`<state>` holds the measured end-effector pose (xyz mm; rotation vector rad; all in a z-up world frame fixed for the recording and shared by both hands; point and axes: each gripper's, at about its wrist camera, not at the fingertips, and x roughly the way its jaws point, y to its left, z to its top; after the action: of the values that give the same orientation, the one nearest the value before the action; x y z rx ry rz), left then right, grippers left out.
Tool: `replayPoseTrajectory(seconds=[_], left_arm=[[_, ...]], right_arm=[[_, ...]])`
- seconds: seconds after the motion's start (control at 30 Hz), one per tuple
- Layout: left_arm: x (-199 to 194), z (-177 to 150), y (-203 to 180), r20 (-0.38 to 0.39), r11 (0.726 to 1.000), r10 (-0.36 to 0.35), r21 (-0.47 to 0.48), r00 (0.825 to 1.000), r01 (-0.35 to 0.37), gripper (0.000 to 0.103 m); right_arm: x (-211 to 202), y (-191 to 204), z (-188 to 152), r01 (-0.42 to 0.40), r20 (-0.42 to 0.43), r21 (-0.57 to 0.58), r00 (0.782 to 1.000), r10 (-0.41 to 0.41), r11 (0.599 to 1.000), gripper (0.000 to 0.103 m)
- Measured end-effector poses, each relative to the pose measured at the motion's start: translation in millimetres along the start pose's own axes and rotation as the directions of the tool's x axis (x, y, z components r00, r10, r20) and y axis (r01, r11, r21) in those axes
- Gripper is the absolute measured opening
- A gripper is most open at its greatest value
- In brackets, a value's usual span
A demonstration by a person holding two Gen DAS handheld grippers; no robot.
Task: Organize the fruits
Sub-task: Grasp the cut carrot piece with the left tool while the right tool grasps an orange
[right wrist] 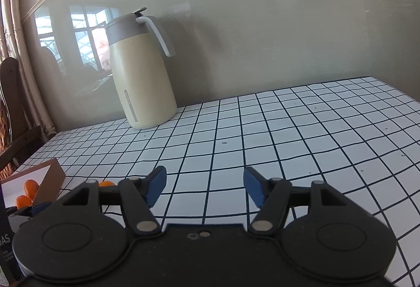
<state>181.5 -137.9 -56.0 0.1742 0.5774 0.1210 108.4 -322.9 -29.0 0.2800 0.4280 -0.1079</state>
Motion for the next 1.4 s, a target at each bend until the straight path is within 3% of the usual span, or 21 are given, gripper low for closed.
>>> replayPoseTrajectory(seconds=[0.07,0.13,0.17,0.2,0.43,0.67,1.03,1.4], left_arm=[[-1.6,-0.3,-0.2,0.000,0.999,-0.032,-0.012,0.999,0.032,0.057],[-3.4,-1.1,-0.9,0.014,1.000,-0.023,-0.011,1.000,0.024,0.045],[-4.2,-1.0,-0.5,0.021,0.999,-0.032,-0.006,0.999,0.032,0.030],[-3.8,-1.2,0.6,0.014,0.999,-0.048,-0.011,0.999,0.048,0.029],[-14.0,-7.9,-0.2,0.038,0.993,-0.118,0.021,0.992,0.118,0.029],[-23.3,-12.9,7.6,0.039,0.978,-0.211,0.007,0.977,0.210,0.029],[-34.5,-23.7,25.9,0.038,0.965,-0.259,-0.026,0.965,0.260,0.028],[-31.7,-24.7,30.6,0.036,0.963,-0.267,-0.038,0.963,0.268,0.029]], right_arm=[[0.9,0.4,0.3,-0.003,-0.002,0.000,1.000,0.003,1.000,0.058],[0.8,0.4,0.4,-0.008,-0.001,0.001,1.000,0.008,1.000,0.058],[0.7,1.1,0.4,-0.009,0.000,0.000,1.000,0.009,1.000,0.058],[0.5,2.1,0.1,-0.010,0.001,-0.003,1.000,0.010,1.000,0.058],[5.0,6.9,-1.1,-0.024,-0.010,-0.011,1.000,0.024,1.000,0.058],[20.0,20.3,0.0,-0.090,-0.052,-0.026,0.995,0.088,0.996,0.058],[68.8,80.4,-5.5,-0.264,-0.188,-0.100,0.952,0.242,0.959,0.045],[102.4,103.7,-6.5,-0.296,-0.287,-0.086,0.922,0.261,0.951,0.033]])
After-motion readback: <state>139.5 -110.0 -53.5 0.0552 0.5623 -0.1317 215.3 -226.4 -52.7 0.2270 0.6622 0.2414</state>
